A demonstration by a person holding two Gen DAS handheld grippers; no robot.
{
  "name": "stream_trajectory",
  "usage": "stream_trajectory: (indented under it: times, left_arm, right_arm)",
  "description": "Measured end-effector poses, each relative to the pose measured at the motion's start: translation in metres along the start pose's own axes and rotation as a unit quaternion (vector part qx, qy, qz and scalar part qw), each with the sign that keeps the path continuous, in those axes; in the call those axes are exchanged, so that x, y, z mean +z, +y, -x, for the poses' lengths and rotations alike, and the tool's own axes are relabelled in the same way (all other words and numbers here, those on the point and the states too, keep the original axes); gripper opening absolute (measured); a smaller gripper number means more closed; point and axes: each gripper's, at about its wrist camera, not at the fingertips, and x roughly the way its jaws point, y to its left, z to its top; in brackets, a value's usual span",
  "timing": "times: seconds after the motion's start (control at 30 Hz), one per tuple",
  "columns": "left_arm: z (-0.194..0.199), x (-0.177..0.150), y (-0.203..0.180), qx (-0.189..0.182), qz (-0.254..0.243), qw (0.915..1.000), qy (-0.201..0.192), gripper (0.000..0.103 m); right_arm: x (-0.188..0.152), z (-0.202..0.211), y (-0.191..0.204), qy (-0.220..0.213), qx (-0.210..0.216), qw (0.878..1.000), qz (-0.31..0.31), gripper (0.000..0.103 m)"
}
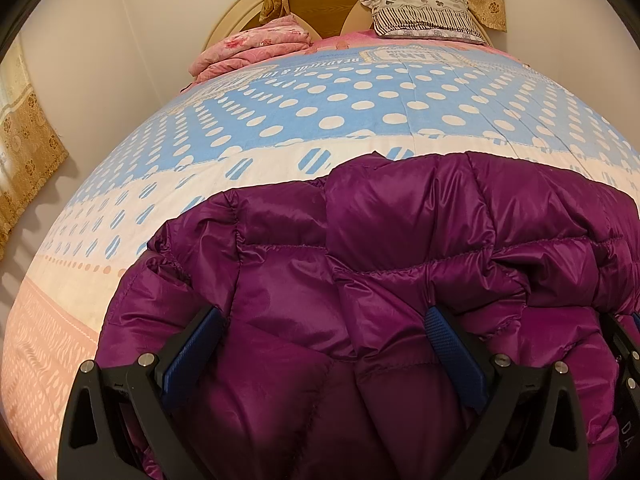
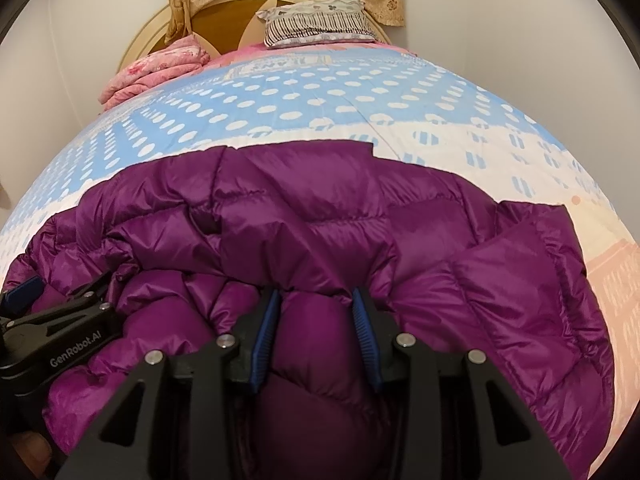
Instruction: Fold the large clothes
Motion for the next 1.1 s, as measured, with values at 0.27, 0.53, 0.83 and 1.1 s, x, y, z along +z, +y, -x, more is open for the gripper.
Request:
stream_trajectory:
  times: [0.27,0.53,0.83,1.1]
  left_arm:
    - [0.014,0.013,0.024,-0.021,0.015,0.9993,0.026,0.102]
    - [0.134,-0.036,0.082,-0.053,-0.025,0.995,-0.081,0.102]
    - [0.189,-0.173,0.146,-0.035,-0.033,0.9968,-0.063,0.102]
    - [0.221,-0.259,0.172,-0.052,-0.023,0.9975,-0.042,0.102]
  right_arm:
    - [0.01,0.003,0.0,0.031,0.021,0.999,0.021,0.05]
    - [-0.025,0.089,-0.047,0.002,0.036,0.999,-0.008,0.079]
    - [-0.117,0.171,-0.094,0.006,0.011,1.0,0.009,0.085]
    - [-0.19,0.212,-0.115,0.015,-0.011,1.0,-0.01,0.087]
